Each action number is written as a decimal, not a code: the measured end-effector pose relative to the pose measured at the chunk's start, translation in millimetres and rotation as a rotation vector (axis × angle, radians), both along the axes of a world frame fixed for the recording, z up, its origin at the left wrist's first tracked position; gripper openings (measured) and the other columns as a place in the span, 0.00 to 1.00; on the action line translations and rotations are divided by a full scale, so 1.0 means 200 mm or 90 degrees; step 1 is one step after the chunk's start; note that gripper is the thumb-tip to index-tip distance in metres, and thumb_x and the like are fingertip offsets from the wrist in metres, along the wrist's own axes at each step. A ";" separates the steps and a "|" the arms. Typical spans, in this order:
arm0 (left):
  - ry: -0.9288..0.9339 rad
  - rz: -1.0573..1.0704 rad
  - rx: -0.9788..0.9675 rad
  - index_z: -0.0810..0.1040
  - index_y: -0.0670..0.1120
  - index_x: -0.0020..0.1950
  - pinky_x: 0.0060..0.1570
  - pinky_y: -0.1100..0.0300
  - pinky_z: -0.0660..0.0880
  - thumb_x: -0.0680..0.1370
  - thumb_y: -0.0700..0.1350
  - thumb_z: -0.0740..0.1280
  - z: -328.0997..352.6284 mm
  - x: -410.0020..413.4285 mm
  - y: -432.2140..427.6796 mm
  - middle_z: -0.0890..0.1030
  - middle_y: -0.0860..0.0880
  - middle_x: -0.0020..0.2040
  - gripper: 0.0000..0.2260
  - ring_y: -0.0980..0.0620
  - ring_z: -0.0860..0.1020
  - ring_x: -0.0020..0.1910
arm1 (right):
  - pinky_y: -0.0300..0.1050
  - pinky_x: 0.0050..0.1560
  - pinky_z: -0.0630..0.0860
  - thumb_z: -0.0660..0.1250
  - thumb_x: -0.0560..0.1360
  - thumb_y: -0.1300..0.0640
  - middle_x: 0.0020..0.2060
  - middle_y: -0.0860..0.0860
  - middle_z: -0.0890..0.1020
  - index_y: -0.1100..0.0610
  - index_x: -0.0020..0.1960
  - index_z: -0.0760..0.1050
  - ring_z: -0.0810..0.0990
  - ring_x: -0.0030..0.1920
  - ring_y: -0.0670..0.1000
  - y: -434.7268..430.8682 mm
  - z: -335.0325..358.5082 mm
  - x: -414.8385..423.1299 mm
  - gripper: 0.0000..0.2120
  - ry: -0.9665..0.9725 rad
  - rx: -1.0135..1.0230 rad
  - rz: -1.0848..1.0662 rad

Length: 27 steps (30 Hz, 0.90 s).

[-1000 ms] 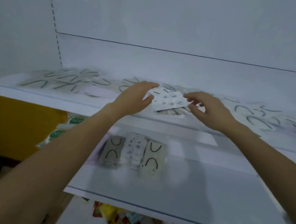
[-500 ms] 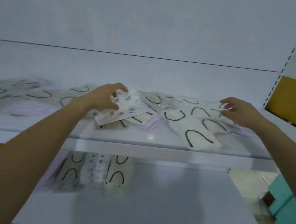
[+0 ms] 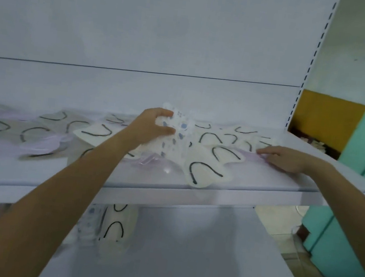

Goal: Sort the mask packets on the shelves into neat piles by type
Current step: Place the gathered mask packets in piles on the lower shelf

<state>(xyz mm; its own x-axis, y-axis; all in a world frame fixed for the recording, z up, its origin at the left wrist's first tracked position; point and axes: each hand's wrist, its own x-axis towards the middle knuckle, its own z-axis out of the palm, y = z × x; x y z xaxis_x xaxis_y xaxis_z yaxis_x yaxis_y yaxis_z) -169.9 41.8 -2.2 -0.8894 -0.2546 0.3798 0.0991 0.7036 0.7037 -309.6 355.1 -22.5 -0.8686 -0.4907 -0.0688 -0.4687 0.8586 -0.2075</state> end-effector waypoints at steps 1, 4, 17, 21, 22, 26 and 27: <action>-0.003 -0.005 -0.015 0.72 0.45 0.67 0.57 0.65 0.64 0.74 0.43 0.71 -0.01 -0.03 0.04 0.71 0.48 0.66 0.22 0.52 0.69 0.63 | 0.43 0.71 0.53 0.51 0.82 0.56 0.74 0.50 0.62 0.51 0.71 0.65 0.61 0.72 0.52 0.01 -0.01 0.00 0.18 -0.012 -0.015 0.008; -0.040 -0.029 -0.068 0.67 0.44 0.70 0.64 0.62 0.61 0.74 0.43 0.70 -0.05 -0.10 0.13 0.67 0.45 0.70 0.26 0.49 0.66 0.68 | 0.42 0.68 0.58 0.52 0.81 0.61 0.71 0.49 0.67 0.51 0.67 0.70 0.65 0.69 0.51 0.03 0.00 -0.02 0.18 -0.025 -0.047 0.018; -0.213 -0.057 -0.350 0.57 0.46 0.75 0.64 0.60 0.60 0.76 0.51 0.66 -0.07 -0.08 0.04 0.59 0.45 0.73 0.31 0.48 0.62 0.70 | 0.45 0.73 0.54 0.49 0.82 0.59 0.71 0.48 0.66 0.49 0.70 0.67 0.63 0.71 0.51 -0.09 -0.05 -0.16 0.19 -0.014 -0.061 0.074; -0.215 -0.034 -0.354 0.58 0.45 0.75 0.66 0.58 0.60 0.76 0.50 0.67 -0.07 -0.05 -0.04 0.59 0.46 0.73 0.32 0.48 0.63 0.70 | 0.46 0.65 0.64 0.52 0.81 0.59 0.65 0.53 0.73 0.54 0.61 0.72 0.71 0.63 0.55 -0.05 -0.04 -0.24 0.14 0.049 -0.066 -0.035; -0.212 -0.027 -0.351 0.58 0.45 0.75 0.66 0.58 0.60 0.76 0.50 0.68 -0.07 -0.05 -0.06 0.59 0.46 0.73 0.32 0.48 0.63 0.70 | 0.47 0.64 0.66 0.52 0.80 0.58 0.63 0.55 0.74 0.55 0.60 0.72 0.72 0.61 0.56 -0.05 -0.04 -0.25 0.13 0.064 -0.051 -0.058; -0.192 -0.010 -0.313 0.59 0.45 0.74 0.65 0.60 0.59 0.75 0.48 0.69 -0.08 -0.04 -0.10 0.60 0.45 0.72 0.32 0.47 0.63 0.70 | 0.50 0.60 0.69 0.54 0.80 0.59 0.60 0.60 0.76 0.60 0.54 0.71 0.74 0.57 0.58 -0.05 -0.03 -0.29 0.09 0.122 0.001 -0.098; -0.177 -0.009 -0.294 0.60 0.45 0.74 0.64 0.62 0.59 0.75 0.47 0.69 -0.08 -0.04 -0.11 0.62 0.45 0.71 0.31 0.48 0.63 0.69 | 0.50 0.61 0.69 0.55 0.79 0.59 0.59 0.59 0.76 0.60 0.55 0.72 0.74 0.57 0.58 -0.06 -0.03 -0.29 0.09 0.136 -0.002 -0.101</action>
<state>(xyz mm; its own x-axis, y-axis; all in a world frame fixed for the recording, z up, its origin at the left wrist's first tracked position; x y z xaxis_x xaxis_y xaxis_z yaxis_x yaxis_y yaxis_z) -177.5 19.0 -17.4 -0.9743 -0.1044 0.1997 -0.0353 0.9459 0.3224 -368.2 342.3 -28.0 -0.9295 -0.3468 0.1256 -0.3614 0.9245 -0.1215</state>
